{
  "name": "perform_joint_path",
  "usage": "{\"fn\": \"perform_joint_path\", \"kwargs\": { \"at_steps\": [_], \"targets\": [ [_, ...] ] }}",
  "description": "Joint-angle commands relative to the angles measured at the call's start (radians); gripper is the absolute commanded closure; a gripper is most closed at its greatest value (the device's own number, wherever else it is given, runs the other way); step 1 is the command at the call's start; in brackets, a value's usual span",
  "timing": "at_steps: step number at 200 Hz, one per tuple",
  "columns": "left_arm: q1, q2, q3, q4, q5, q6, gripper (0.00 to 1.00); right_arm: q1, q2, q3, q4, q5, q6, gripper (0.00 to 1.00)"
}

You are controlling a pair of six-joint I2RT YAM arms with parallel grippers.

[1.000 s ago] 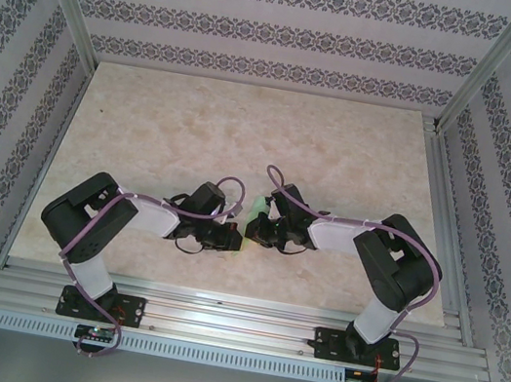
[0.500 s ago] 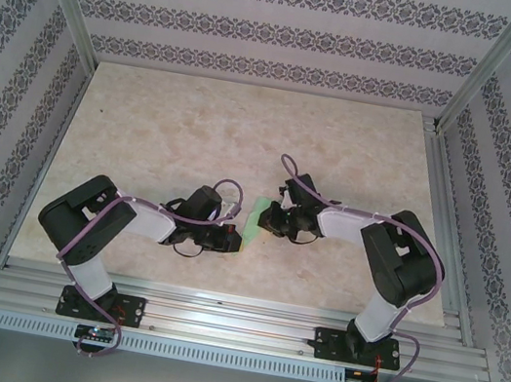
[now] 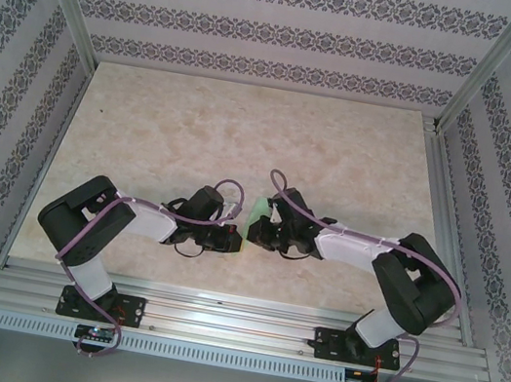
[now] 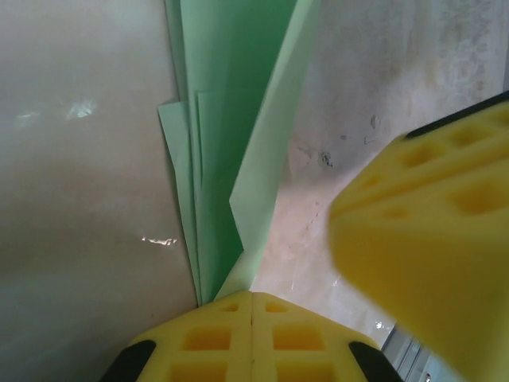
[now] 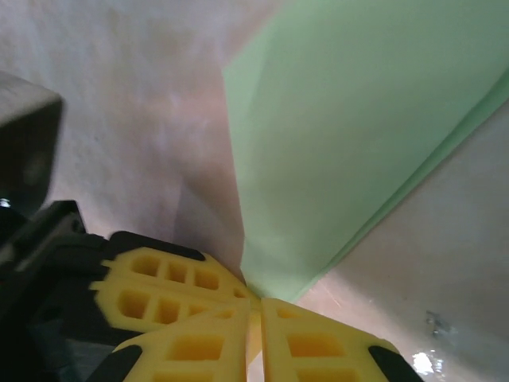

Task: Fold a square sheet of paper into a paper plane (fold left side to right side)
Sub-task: Fold the wing for the fifth time at the center of the table.

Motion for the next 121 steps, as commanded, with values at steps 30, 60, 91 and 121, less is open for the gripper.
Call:
{"fn": "perform_joint_path", "kwargs": {
  "at_steps": [30, 60, 91, 121],
  "targets": [
    [-0.051, 0.048, -0.029, -0.193, -0.053, 0.021, 1.0, 0.002, 0.097, 0.053, 0.106, 0.03, 0.035, 0.88],
    [-0.053, 0.048, -0.028, -0.199, -0.058, 0.024, 1.0, -0.017, 0.114, 0.043, 0.102, 0.058, 0.022, 0.88],
    [-0.055, 0.048, -0.03, -0.203, -0.059, 0.025, 1.0, -0.05, 0.13, 0.036, 0.107, 0.08, 0.007, 0.87],
    [-0.055, 0.048, -0.032, -0.203, -0.058, 0.029, 1.0, -0.103, 0.148, 0.032, 0.134, 0.078, 0.004, 0.88]
  ]
}}
